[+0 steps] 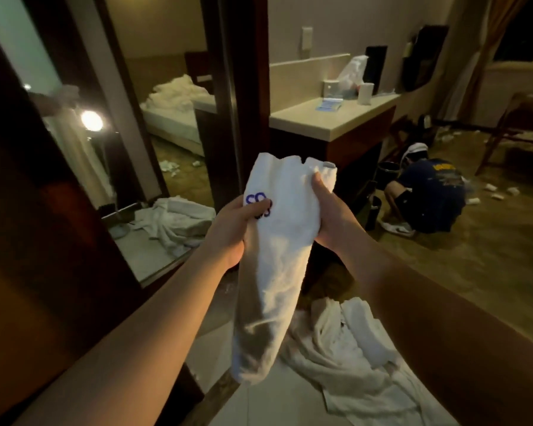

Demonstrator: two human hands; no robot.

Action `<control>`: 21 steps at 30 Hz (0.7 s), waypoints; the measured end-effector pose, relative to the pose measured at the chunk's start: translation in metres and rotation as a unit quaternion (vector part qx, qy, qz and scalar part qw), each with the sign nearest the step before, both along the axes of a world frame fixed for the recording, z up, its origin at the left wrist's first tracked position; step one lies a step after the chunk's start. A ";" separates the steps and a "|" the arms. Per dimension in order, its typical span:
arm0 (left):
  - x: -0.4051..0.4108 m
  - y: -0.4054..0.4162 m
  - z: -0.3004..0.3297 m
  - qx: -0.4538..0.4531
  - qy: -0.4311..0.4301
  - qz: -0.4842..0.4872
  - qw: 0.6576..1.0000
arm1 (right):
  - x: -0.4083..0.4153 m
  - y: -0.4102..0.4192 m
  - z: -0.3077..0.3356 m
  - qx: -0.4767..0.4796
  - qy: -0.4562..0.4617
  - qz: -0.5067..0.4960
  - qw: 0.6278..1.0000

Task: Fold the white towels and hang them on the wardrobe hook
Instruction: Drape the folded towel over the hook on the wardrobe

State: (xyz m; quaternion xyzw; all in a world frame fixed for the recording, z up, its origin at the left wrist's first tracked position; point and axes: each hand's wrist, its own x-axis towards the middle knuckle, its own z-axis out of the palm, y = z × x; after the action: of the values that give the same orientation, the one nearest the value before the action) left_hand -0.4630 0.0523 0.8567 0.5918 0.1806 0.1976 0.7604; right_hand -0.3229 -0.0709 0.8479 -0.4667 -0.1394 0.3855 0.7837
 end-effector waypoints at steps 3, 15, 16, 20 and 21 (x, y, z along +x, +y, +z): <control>-0.048 0.001 0.023 0.030 -0.011 0.037 0.999 | -0.038 0.011 0.019 0.038 -0.032 0.065 0.997; -0.268 0.031 0.087 0.374 0.006 0.173 0.911 | -0.237 0.070 0.085 0.018 -0.242 0.134 0.961; -0.289 0.033 0.089 0.402 0.015 0.174 0.899 | -0.255 0.074 0.086 0.021 -0.245 0.134 0.960; -0.374 0.052 0.090 0.561 0.089 0.164 0.806 | -0.326 0.088 0.090 0.050 -0.213 0.138 0.966; -0.394 0.058 0.090 0.590 0.111 0.154 0.785 | -0.344 0.090 0.091 0.057 -0.219 0.132 0.965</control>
State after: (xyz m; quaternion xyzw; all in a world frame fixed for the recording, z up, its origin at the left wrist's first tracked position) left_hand -0.8570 0.1101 0.9467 0.9072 0.2005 0.3132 0.1968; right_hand -0.6669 0.0187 0.9394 -0.4721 -0.3897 0.3649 0.7015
